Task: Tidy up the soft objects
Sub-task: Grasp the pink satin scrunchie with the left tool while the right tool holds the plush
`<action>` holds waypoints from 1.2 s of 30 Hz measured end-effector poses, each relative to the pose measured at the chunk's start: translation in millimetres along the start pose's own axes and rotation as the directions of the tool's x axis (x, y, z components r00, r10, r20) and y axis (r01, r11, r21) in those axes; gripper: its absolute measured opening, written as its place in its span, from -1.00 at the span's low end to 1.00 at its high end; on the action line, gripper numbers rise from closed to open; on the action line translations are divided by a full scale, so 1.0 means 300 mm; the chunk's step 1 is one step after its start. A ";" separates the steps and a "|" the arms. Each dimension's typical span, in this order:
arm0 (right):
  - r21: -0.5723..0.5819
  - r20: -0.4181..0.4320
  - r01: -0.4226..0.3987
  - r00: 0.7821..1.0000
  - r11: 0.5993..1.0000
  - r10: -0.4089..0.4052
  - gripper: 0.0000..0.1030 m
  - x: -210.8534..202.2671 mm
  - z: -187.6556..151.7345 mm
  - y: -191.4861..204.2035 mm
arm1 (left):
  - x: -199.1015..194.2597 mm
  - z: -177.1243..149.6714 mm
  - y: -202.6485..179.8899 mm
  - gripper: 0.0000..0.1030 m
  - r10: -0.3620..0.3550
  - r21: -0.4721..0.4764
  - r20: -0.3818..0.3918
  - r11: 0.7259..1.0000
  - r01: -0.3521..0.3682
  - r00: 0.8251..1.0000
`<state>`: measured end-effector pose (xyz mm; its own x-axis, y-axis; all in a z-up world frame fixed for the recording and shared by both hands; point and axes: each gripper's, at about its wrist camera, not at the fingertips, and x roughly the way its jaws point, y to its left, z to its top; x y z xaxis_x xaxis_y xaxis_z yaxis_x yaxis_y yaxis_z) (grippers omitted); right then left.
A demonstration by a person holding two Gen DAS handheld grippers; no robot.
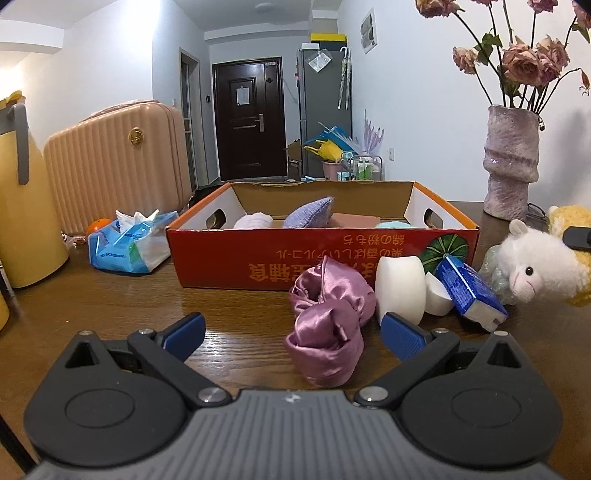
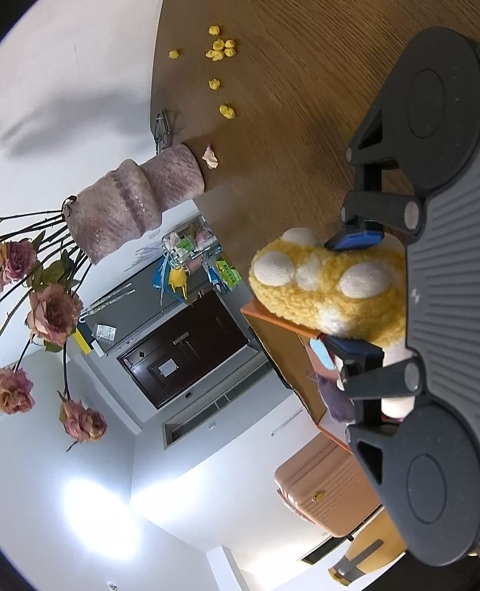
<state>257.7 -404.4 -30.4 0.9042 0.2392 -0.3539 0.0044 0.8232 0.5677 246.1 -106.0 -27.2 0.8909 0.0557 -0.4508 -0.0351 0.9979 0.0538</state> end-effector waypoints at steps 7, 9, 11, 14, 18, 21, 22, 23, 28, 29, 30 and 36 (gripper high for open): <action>0.014 -0.004 0.020 1.000 1.000 -0.019 -0.09 0.018 0.003 -0.034 | 0.069 0.014 -0.027 1.00 -0.019 0.034 -0.043 0.999 0.021 0.999; 0.020 -0.009 0.026 1.000 0.999 -0.025 -0.09 0.024 0.001 -0.040 | 0.092 0.016 -0.038 1.00 -0.013 0.057 -0.057 0.998 0.017 0.998; 0.017 -0.011 0.028 1.000 0.999 -0.028 -0.09 0.027 -0.002 -0.039 | 0.109 0.020 -0.040 1.00 -0.018 0.062 -0.064 0.998 0.022 0.998; 0.009 -0.012 0.030 0.999 1.000 -0.030 -0.09 0.028 -0.006 -0.036 | 0.139 0.027 -0.034 0.96 -0.026 0.056 -0.080 0.998 0.031 0.996; 0.002 -0.016 0.033 0.999 0.999 -0.033 -0.08 0.030 -0.013 -0.032 | 0.164 0.029 -0.024 0.49 -0.051 0.043 -0.117 0.997 0.056 0.992; -0.003 -0.018 0.038 0.999 0.999 -0.038 -0.08 0.034 -0.013 -0.029 | 0.178 0.026 -0.019 -0.07 -0.091 0.034 -0.148 0.995 0.097 0.985; -0.003 -0.017 0.038 0.999 0.999 -0.038 -0.08 0.034 -0.013 -0.029 | 0.181 0.025 -0.020 -0.17 -0.106 0.034 -0.157 0.993 0.112 0.982; -0.003 -0.017 0.038 0.999 0.999 -0.038 -0.08 0.034 -0.013 -0.029 | 0.180 0.023 -0.020 -0.18 -0.118 0.032 -0.161 0.992 0.125 0.980; -0.008 -0.010 0.043 0.999 0.999 -0.043 -0.08 0.031 -0.015 -0.026 | 0.172 0.024 -0.017 -0.25 -0.116 0.026 -0.151 0.992 0.122 0.982; -0.011 -0.007 0.044 0.999 0.999 -0.044 -0.08 0.030 -0.016 -0.024 | 0.171 0.025 -0.016 -0.26 -0.115 0.024 -0.149 0.993 0.120 0.982; -0.014 -0.003 0.045 0.999 0.999 -0.045 -0.08 0.028 -0.017 -0.022 | 0.169 0.026 -0.014 -0.27 -0.114 0.021 -0.146 0.993 0.119 0.983; -0.035 0.026 0.050 0.998 0.998 -0.049 -0.08 0.011 -0.024 -0.011 | 0.144 0.035 -0.006 -0.30 -0.104 0.016 -0.110 0.994 0.107 0.988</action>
<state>257.5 -402.7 -38.8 0.9138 0.1846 -0.3618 0.0351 0.8515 0.5232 289.2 -105.6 -37.5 0.8347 -0.0454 -0.5489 0.0672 0.9975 0.0197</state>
